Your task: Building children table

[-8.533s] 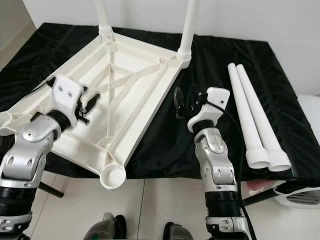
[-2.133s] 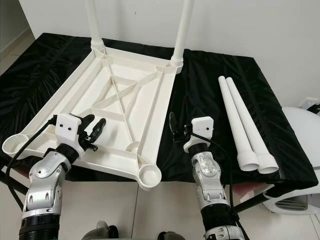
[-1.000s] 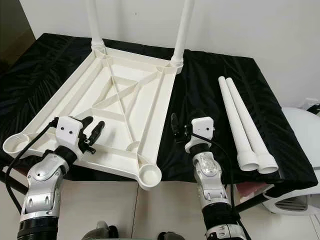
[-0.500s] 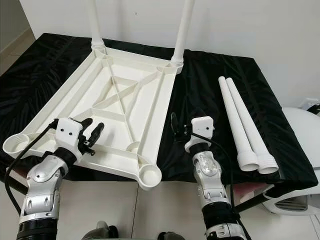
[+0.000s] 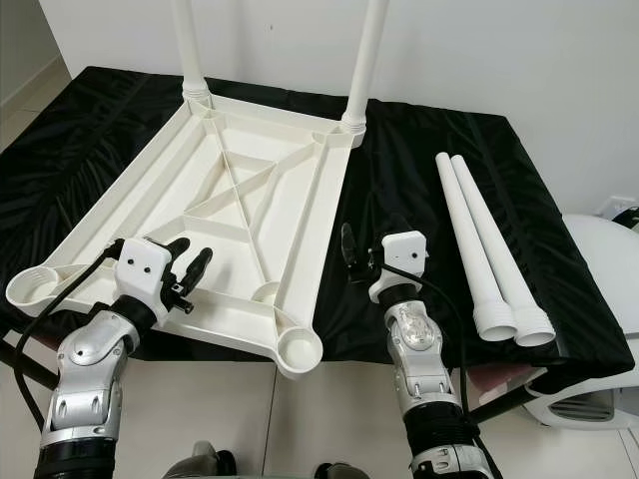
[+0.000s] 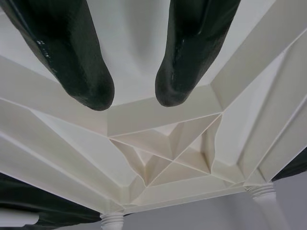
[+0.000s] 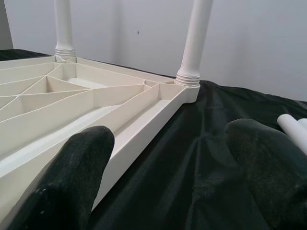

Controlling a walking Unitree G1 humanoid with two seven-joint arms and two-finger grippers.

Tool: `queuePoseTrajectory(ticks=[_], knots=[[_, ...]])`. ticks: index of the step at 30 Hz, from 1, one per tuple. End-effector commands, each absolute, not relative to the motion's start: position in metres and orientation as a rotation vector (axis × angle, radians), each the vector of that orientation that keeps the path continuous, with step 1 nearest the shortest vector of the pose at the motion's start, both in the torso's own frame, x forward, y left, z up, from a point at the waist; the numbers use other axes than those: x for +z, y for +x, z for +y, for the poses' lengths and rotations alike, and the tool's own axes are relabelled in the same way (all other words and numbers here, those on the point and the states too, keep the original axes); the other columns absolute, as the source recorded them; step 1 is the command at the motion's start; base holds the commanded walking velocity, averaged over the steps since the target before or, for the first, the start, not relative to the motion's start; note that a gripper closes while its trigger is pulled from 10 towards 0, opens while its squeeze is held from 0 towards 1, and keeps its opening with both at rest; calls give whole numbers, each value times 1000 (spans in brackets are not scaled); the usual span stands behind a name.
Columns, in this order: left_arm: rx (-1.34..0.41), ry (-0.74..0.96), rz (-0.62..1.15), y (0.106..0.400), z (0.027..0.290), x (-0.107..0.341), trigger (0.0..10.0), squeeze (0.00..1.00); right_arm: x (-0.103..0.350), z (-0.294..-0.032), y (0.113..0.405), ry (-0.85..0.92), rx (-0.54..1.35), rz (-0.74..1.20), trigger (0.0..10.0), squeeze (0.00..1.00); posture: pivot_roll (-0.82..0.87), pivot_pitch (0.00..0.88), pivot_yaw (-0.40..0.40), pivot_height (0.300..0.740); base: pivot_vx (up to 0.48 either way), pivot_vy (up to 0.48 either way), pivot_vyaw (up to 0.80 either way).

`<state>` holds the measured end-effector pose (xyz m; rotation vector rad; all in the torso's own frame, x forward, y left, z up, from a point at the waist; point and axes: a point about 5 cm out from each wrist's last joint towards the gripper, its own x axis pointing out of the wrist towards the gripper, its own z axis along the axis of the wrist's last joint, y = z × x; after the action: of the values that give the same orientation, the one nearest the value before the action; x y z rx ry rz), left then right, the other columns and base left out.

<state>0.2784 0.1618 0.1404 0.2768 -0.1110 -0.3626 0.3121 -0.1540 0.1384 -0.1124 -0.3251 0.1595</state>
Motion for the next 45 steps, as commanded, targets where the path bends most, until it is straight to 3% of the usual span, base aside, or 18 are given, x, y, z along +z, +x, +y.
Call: queuePoseTrajectory(ticks=[1, 45], knots=[[-208, 287, -144, 278, 165, 143, 10000, 0, 137, -157, 311, -126, 162, -321, 10000, 0, 36, 66, -50, 740, 0, 0, 0], [-273, 343, -146, 264, 161, 135, 10000, 0, 135, -150, 310, -120, 181, -326, 10000, 0, 49, 49, -52, 740, 0, 0, 0]])
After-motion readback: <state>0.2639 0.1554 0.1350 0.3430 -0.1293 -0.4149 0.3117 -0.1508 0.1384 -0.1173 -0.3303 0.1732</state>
